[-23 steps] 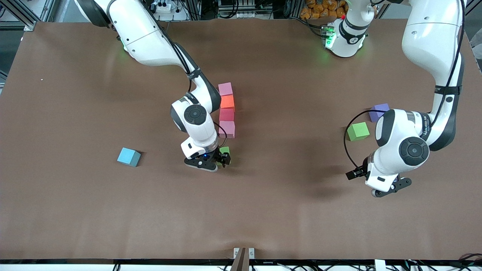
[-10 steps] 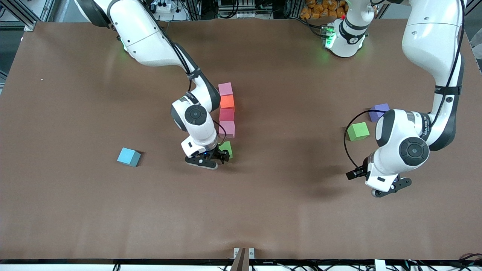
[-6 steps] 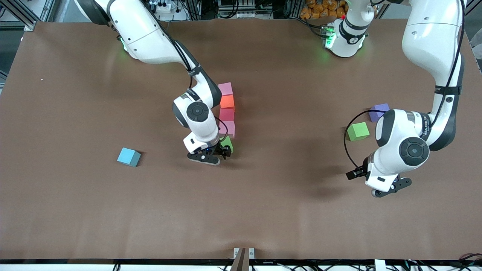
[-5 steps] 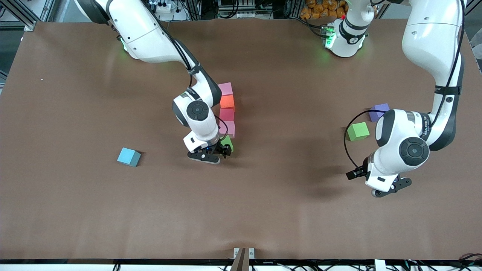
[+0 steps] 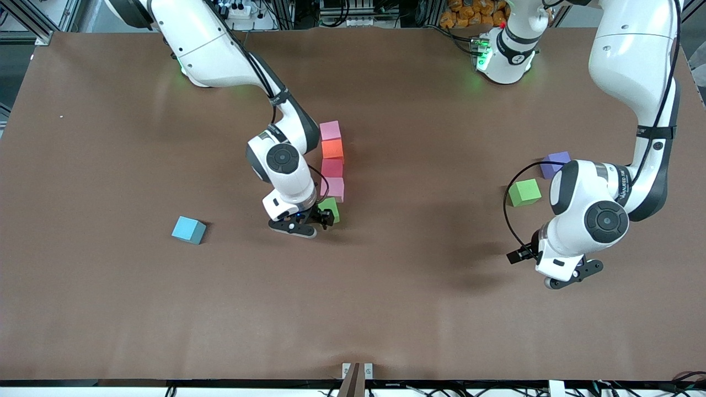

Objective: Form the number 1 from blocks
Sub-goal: 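Open the right gripper and lift it off the green cube, then draw the right gripper back from the cube line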

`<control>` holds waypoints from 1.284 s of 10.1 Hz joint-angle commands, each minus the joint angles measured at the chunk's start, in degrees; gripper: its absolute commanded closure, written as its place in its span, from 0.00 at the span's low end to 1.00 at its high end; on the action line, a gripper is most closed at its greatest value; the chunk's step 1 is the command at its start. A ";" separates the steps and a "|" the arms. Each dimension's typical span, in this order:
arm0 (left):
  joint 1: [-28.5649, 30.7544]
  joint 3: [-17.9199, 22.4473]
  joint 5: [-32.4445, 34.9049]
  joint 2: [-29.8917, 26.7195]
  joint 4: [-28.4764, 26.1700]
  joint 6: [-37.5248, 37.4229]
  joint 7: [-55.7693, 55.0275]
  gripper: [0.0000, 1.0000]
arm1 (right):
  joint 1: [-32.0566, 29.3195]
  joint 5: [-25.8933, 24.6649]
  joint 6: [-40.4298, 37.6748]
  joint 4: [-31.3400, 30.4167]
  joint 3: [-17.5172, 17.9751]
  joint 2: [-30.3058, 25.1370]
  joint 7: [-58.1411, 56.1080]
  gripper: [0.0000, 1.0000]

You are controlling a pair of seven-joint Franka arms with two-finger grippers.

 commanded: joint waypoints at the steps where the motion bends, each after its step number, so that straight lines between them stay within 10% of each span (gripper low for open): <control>1: -0.11 -0.07 0.86 0.29 0.63 0.05 -1.44 0.00 | -3.66 1.02 0.12 -2.88 0.87 -4.25 -3.11 0.01; 13: -0.02 -0.07 0.77 0.64 0.72 0.93 -1.79 0.00 | -4.11 1.11 0.03 -7.36 2.89 -4.53 -11.21 0.00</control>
